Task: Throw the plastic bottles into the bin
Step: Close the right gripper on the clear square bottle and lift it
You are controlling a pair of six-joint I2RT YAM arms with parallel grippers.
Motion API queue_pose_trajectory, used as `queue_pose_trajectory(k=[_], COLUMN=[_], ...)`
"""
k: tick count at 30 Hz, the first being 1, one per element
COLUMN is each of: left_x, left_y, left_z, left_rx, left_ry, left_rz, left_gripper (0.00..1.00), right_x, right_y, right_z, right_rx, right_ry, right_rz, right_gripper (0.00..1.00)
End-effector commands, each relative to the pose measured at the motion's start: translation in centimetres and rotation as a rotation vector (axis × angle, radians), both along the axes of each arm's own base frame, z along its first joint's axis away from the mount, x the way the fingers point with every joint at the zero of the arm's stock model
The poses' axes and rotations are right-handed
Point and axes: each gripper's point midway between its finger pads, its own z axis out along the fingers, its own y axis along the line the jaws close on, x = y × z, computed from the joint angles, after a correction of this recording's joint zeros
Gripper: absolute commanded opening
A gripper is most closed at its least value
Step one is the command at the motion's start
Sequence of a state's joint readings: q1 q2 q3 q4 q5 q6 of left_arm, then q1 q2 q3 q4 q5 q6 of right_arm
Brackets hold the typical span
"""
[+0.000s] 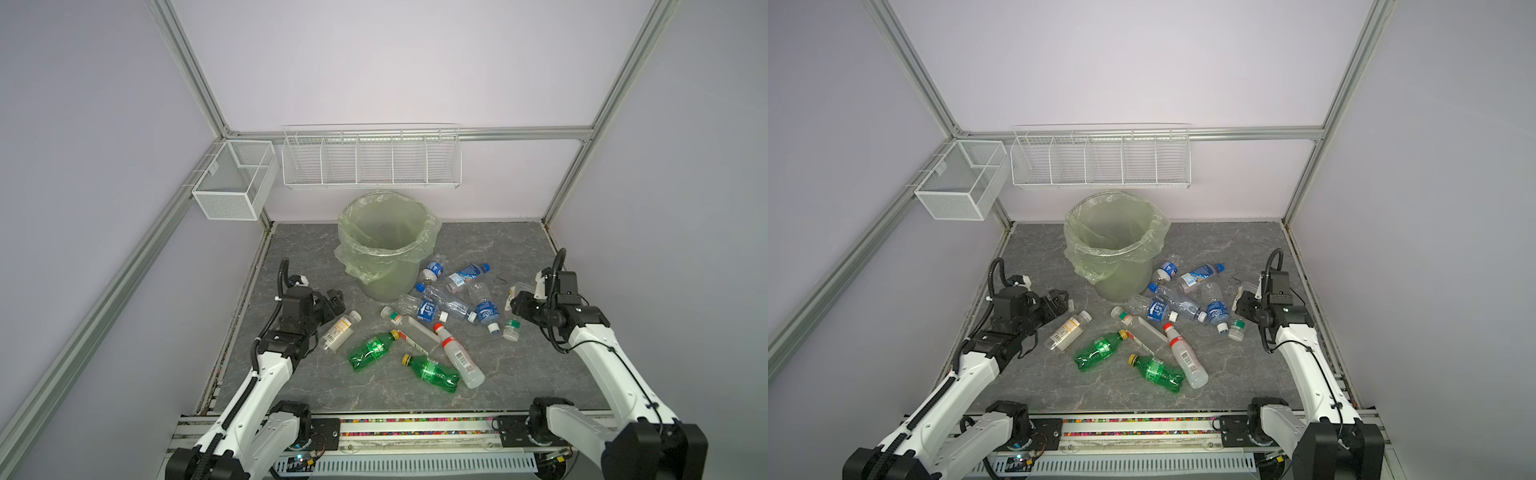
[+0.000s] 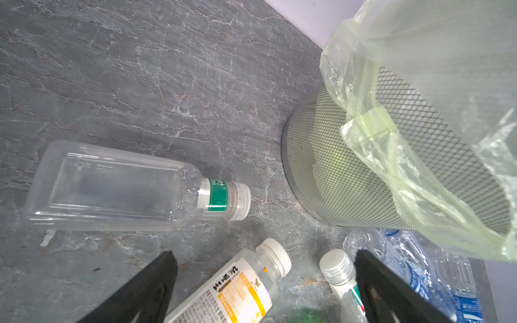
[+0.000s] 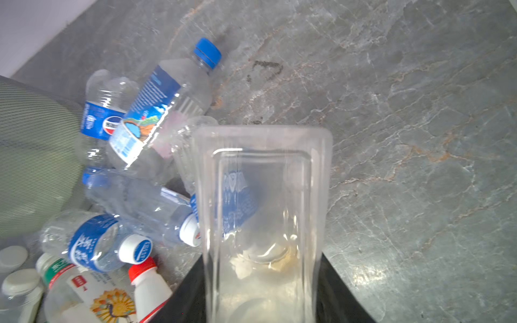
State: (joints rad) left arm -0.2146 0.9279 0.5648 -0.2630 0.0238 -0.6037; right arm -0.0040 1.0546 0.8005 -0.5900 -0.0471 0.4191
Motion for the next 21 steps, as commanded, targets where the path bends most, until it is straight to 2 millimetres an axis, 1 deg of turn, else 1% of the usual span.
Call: queue_pose_trajectory(k=[1, 2, 6, 11, 12, 15, 18, 21], left_x=[0.4, 0.5, 0.4, 0.3, 0.3, 0.5, 0.8, 1.1], left_y=[-0.1, -0.2, 0.0, 0.5, 0.8, 0.8, 0.4, 0.2], left_z=[1.1, 1.2, 1.3, 0.8, 0.9, 1.3, 1.4, 1.2], left_rx=[-0.017, -0.019, -0.007, 0.019, 0.031, 0.041, 0.02, 0.018], left_ry=[-0.017, -0.017, -0.01, -0.006, -0.003, -0.003, -0.003, 0.004], left_rz=[0.012, 0.009, 0.007, 0.028, 0.038, 0.038, 0.029, 0.025], left_gripper=[0.99, 0.99, 0.99, 0.99, 0.99, 0.99, 0.99, 0.99], right_x=[-0.4, -0.4, -0.4, -0.3, 0.1, 0.6, 1.0, 1.3], right_y=[1.5, 1.8, 3.8, 5.7, 6.1, 7.1, 8.2, 9.4], right_z=[1.7, 2.1, 3.5, 5.0, 6.5, 8.7, 10.7, 12.1], right_rx=[0.064, 0.077, 0.135, 0.141, 0.149, 0.168, 0.187, 0.194], right_ry=[-0.031, -0.04, -0.068, -0.117, -0.154, -0.204, -0.249, -0.286], right_rz=[0.038, 0.043, 0.114, 0.17, 0.18, 0.209, 0.242, 0.28], right_gripper=[0.45, 0.47, 0.47, 0.44, 0.44, 0.44, 0.43, 0.43])
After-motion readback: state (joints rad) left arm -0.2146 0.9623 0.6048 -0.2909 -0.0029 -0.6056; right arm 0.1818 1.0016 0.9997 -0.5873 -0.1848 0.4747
